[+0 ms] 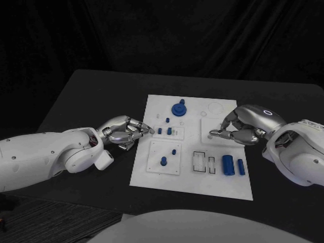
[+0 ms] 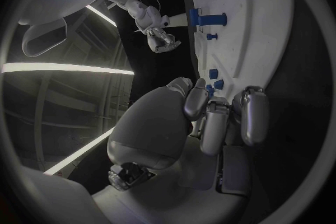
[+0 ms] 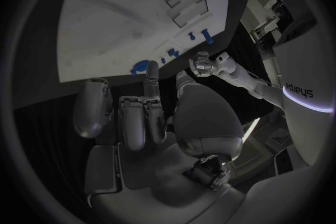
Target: Assemble the parts on the task board
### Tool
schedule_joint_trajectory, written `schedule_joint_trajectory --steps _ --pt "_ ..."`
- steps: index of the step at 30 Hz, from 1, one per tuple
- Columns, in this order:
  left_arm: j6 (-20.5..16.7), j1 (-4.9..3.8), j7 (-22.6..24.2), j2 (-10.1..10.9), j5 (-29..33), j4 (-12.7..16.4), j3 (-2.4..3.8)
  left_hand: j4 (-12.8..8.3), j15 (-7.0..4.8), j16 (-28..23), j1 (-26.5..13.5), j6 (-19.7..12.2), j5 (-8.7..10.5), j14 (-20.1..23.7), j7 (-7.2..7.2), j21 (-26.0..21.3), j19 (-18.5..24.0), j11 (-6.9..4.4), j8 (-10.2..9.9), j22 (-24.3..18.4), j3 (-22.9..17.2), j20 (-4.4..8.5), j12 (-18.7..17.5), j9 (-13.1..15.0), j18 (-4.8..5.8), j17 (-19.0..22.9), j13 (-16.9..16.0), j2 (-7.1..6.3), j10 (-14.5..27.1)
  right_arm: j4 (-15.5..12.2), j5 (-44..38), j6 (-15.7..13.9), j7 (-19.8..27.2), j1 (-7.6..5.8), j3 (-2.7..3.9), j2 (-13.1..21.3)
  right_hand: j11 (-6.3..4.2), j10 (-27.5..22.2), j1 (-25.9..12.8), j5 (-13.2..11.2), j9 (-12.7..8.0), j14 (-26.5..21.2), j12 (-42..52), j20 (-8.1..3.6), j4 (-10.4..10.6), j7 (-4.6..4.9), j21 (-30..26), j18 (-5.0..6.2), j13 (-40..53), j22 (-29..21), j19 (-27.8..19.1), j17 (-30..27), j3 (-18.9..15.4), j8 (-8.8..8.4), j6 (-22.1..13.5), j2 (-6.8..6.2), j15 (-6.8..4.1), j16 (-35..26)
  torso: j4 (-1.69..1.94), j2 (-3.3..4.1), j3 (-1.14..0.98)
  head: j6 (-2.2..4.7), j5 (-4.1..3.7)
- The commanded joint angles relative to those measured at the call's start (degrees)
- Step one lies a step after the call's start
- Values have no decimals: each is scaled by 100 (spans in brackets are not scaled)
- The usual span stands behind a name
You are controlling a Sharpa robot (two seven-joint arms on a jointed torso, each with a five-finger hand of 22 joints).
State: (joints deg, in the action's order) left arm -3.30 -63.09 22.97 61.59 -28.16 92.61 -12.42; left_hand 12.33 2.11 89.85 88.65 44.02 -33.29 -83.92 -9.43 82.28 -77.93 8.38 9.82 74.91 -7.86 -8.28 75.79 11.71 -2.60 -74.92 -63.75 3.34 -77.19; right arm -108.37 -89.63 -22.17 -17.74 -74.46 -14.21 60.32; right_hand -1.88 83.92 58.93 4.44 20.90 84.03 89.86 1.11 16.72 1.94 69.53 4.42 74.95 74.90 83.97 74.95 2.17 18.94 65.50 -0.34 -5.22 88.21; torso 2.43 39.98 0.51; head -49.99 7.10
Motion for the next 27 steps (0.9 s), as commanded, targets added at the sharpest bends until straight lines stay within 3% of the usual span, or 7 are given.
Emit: schedule_joint_trajectory --steps 1,4,10,17,24,27 --pt "-46 -7 94 2 43 32 3 -7 -35 15 -6 34 -15 -608 7 1 -20 -397 1 918 -34 13 1421 6 -39 -1508 -2625 -49 -1281 38 333 1314 -1076 10 -1 49 -56 608 -132 58 207 558 14 -46 -11 -55 265 -86 1505 1049 123 1312 -51 93 4 43 -54 76 -7 -7 3 -1 -114" --pt "-44 -7 97 -6 43 28 2 -7 -35 15 -6 34 -15 -608 7 1 -20 -397 1 918 -34 13 1421 6 -39 -1508 -2625 -49 -1281 64 420 1617 -1418 13 -1 84 -69 608 -193 153 329 558 14 -67 -23 -59 573 -141 1505 1119 202 1309 -86 38 -44 52 -67 78 -8 -6 4 -1 -222" --pt "-30 -6 103 -32 43 16 2 -7 -35 15 -6 34 -15 -608 7 1 -20 -397 1 918 -34 13 1421 6 -39 -1508 -2625 -49 -1281 42 492 1796 -1768 16 -1 109 -48 608 -380 234 485 583 14 -109 -10 -59 1146 -243 1505 1253 344 1431 -139 -85 71 133 -121 143 -21 10 -12 -1 -334" --pt "-1 -5 110 -46 43 17 2 -10 -34 15 -8 27 -18 -608 10 -1 -18 -400 -4 918 -49 12 1421 5 -40 -1508 -2625 -52 -1281 -13 617 1728 -1933 23 -2 116 -93 608 -573 246 635 584 14 -153 -7 -106 1394 -289 1505 1313 400 1437 -164 -111 212 277 -166 148 7 22 1 -1 -440" --pt "30 -4 103 -71 43 -15 2 -10 -34 15 -8 27 -18 -608 10 -1 -18 -400 -4 918 -49 12 1421 5 -40 -1508 -2625 -52 -1281 -182 682 1548 -1986 37 -2 179 -111 608 -552 266 714 556 14 -170 -23 -124 1447 -297 1505 1323 410 1274 -185 -125 246 231 -181 78 3 18 3 -1 -502" --pt "39 -3 102 -84 43 -25 2 -10 -34 15 -8 27 -18 -608 10 -1 -18 -400 -4 918 -49 12 1421 5 -40 -1508 -2625 -52 -1281 -242 690 1499 -1995 41 -2 195 -171 608 -546 273 985 553 14 -205 -15 -192 1456 -293 1505 1318 399 1255 -198 7 379 201 -224 72 1 20 2 -1 -531"
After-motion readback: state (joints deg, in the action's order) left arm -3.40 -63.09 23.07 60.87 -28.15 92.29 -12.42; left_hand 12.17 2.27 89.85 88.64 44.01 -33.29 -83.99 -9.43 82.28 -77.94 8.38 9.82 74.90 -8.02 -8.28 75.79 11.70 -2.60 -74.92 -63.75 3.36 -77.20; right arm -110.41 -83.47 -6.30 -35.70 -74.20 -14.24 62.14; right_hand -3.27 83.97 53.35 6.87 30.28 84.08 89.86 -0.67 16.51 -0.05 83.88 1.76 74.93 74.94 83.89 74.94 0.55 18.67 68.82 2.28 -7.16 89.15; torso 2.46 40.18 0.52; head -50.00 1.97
